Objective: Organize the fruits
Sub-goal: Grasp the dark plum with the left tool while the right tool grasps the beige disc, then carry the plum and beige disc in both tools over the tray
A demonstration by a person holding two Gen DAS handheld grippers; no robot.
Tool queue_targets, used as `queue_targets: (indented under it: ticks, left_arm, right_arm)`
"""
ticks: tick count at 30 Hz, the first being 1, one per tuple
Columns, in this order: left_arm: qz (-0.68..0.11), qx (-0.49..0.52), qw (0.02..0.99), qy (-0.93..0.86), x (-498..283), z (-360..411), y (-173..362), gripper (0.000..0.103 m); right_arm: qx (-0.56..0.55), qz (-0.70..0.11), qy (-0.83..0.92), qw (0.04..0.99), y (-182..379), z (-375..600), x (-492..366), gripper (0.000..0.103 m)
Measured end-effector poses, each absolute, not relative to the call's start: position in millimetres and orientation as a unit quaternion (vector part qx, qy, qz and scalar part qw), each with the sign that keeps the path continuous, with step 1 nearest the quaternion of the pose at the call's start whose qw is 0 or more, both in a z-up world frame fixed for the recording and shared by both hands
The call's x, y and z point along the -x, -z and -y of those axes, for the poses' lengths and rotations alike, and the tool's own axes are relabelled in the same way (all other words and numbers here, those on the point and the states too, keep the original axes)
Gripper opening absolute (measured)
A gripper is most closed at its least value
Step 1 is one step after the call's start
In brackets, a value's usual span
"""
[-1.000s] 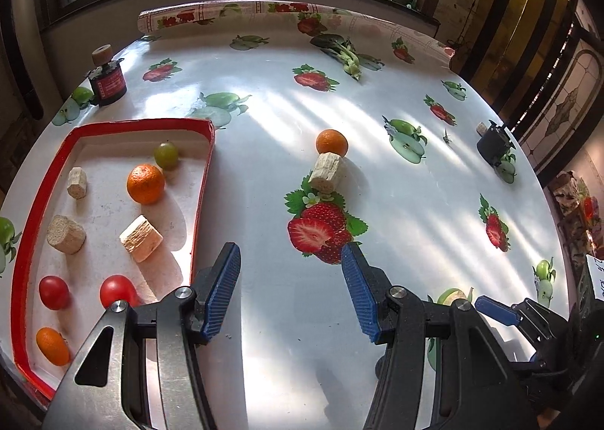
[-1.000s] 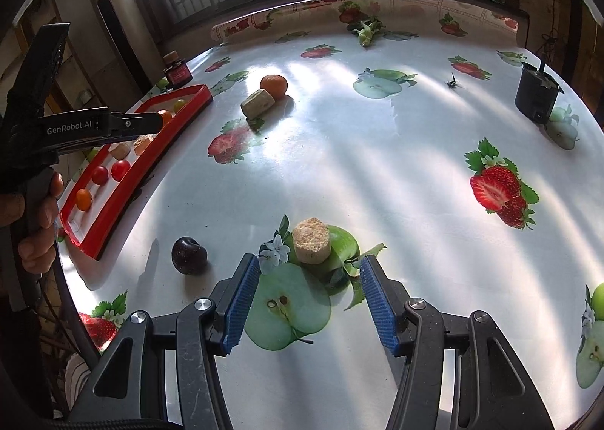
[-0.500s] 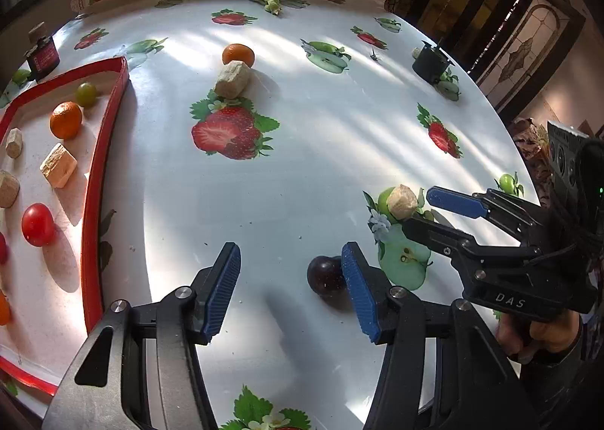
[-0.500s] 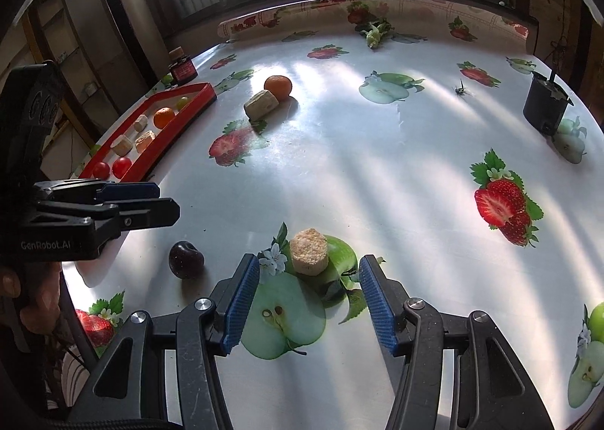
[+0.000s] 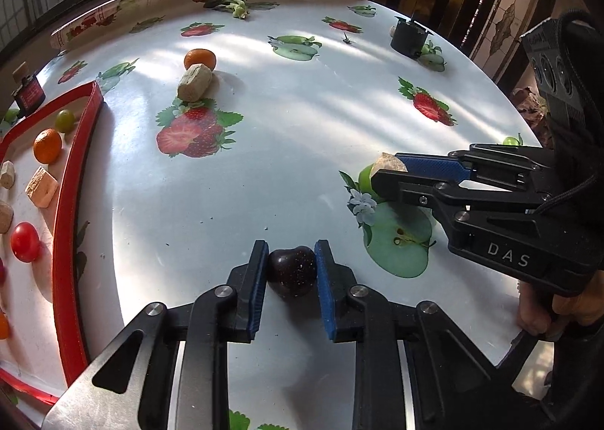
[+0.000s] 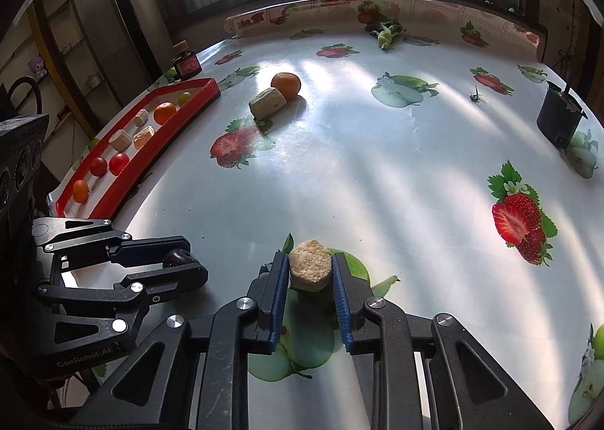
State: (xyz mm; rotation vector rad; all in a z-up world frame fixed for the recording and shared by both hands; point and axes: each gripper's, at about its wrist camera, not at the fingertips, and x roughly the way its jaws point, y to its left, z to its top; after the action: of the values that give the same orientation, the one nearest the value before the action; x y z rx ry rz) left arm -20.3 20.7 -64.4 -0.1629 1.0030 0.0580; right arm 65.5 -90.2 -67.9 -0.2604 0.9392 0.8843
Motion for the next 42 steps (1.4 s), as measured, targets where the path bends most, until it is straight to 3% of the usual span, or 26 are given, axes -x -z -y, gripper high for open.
queue_targets:
  ticks: [19, 42]
  left_arm:
    - [-0.432, 0.121, 0.885, -0.126, 78.9, -81.7, 26.0, 0.022]
    - [-0.409, 0.165, 0.874, -0.202, 136.3, -145.7, 24.7, 0.022]
  right_arm:
    - [0.124, -0.406, -0.465, 0.777, 31.8, 55.2, -36.2, 0.024]
    - [0.151, -0.386, -0.529, 0.74, 15.4, -15.6, 8.1, 0.023]
